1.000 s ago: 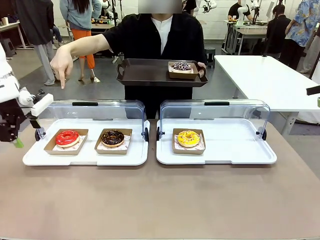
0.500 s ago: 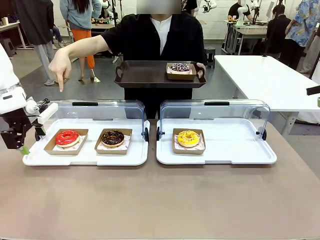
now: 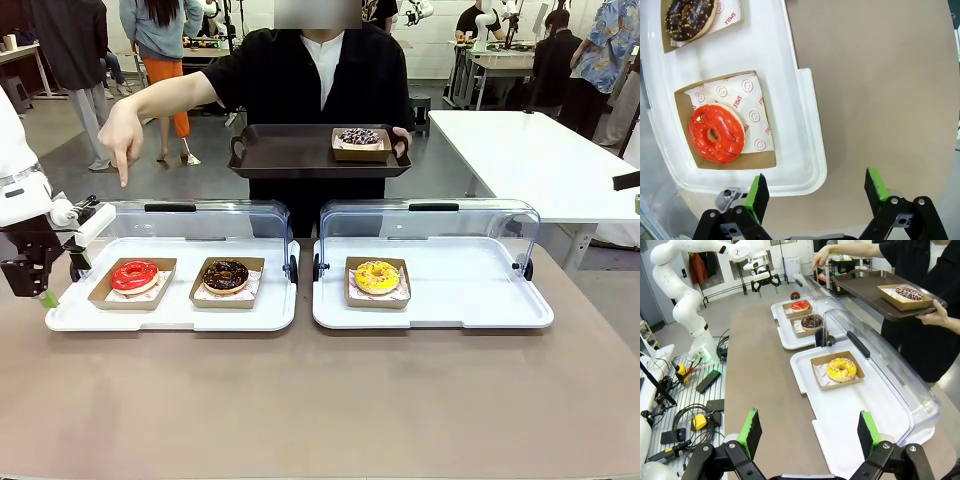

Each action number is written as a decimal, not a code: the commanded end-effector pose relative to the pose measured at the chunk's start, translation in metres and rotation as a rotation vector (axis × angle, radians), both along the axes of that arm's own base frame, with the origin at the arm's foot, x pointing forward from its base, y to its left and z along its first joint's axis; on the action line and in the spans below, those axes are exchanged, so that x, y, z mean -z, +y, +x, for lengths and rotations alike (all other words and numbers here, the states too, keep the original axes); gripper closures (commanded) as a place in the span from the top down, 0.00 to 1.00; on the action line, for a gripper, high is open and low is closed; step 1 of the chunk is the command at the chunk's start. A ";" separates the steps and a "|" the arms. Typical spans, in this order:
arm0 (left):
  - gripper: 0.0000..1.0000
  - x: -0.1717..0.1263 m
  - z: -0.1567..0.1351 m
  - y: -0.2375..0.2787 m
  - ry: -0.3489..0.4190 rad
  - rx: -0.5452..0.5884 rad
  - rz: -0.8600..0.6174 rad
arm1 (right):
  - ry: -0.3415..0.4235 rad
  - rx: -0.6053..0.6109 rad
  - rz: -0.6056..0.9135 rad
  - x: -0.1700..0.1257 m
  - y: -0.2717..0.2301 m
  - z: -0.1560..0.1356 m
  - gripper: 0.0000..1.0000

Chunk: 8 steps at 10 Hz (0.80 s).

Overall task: Provide the desired donut to the person.
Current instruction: Pick up and lift the Paper togo box containing the Donut pointed at by the person.

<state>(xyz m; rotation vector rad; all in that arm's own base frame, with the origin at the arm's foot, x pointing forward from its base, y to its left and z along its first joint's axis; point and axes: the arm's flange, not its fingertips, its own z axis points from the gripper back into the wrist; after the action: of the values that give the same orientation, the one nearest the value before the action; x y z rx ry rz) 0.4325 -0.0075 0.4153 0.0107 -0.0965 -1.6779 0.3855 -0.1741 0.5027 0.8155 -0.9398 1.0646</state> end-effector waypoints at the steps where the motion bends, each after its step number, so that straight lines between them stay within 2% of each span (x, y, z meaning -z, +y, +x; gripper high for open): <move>1: 1.00 -0.003 -0.002 -0.001 0.003 0.002 0.002 | 0.001 0.001 0.003 0.001 0.000 0.000 1.00; 8: 1.00 -0.003 -0.002 -0.001 0.003 0.002 0.002 | 0.001 0.001 0.003 0.001 0.000 0.000 1.00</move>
<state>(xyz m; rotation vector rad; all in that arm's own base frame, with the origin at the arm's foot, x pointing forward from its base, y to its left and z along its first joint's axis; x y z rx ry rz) 0.4325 -0.0077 0.4153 0.0107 -0.0965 -1.6783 0.3854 -0.1741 0.5027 0.8155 -0.9398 1.0646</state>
